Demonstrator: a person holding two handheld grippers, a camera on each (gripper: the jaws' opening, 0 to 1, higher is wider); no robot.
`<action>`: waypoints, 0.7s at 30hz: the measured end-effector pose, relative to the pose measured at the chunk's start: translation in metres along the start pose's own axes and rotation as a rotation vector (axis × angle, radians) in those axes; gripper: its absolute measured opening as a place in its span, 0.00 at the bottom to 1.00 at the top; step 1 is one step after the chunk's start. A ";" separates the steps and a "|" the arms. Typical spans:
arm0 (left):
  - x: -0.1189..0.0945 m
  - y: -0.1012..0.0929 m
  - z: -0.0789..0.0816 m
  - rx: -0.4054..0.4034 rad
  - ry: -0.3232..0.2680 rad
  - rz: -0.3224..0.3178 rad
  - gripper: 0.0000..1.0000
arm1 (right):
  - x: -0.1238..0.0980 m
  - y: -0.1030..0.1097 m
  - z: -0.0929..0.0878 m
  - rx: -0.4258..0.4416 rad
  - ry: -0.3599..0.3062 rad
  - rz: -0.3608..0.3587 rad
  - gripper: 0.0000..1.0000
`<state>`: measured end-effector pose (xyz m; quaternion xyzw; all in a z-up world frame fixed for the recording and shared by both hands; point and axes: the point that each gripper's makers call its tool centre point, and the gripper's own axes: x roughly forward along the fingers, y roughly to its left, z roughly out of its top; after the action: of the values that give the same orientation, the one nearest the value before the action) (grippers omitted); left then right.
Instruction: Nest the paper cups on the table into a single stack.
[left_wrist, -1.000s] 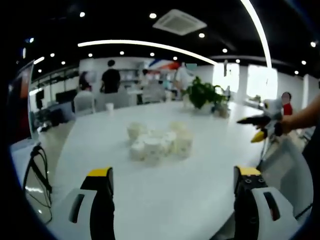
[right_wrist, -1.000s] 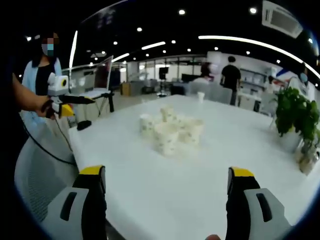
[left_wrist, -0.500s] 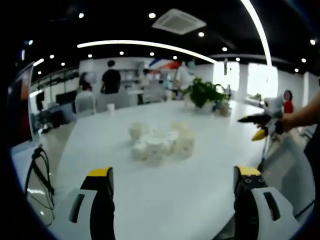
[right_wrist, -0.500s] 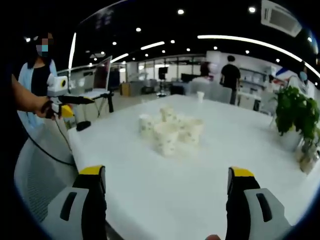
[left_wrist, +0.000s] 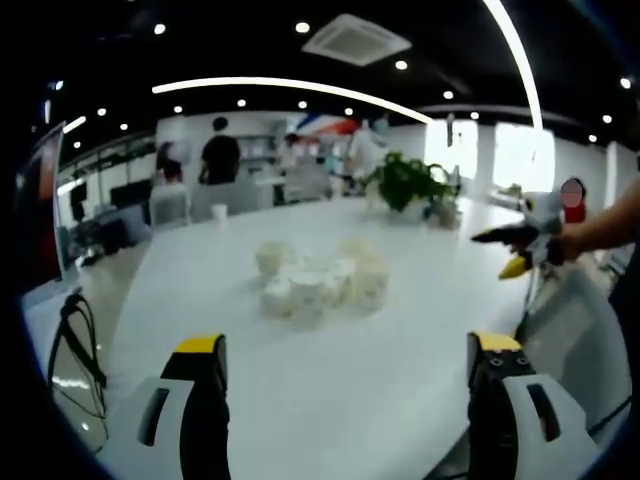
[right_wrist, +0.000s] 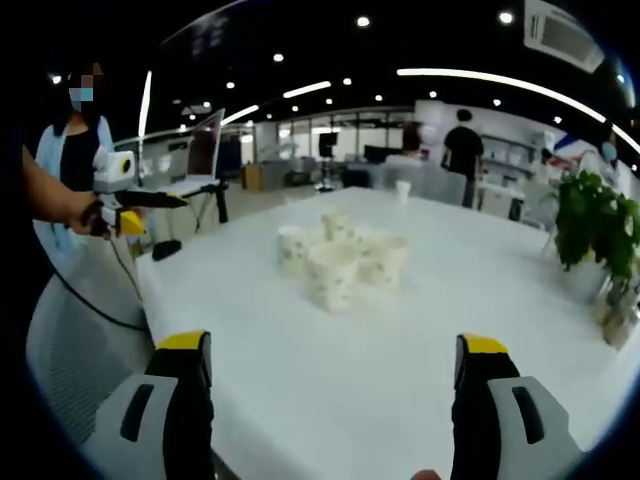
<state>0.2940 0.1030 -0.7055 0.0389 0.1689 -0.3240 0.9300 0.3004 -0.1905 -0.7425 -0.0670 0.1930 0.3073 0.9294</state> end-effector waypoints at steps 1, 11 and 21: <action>0.000 0.000 0.000 -0.001 0.001 0.000 0.98 | 0.002 -0.001 0.000 0.001 -0.001 0.001 1.00; 0.005 -0.008 0.000 0.026 0.009 -0.010 0.98 | 0.025 -0.006 0.013 -0.015 -0.012 0.016 1.00; 0.005 -0.005 0.001 0.024 0.014 -0.017 0.98 | 0.051 -0.013 0.025 -0.026 -0.028 0.025 1.00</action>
<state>0.2948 0.0956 -0.7064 0.0510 0.1720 -0.3338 0.9254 0.3534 -0.1668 -0.7393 -0.0727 0.1768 0.3221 0.9272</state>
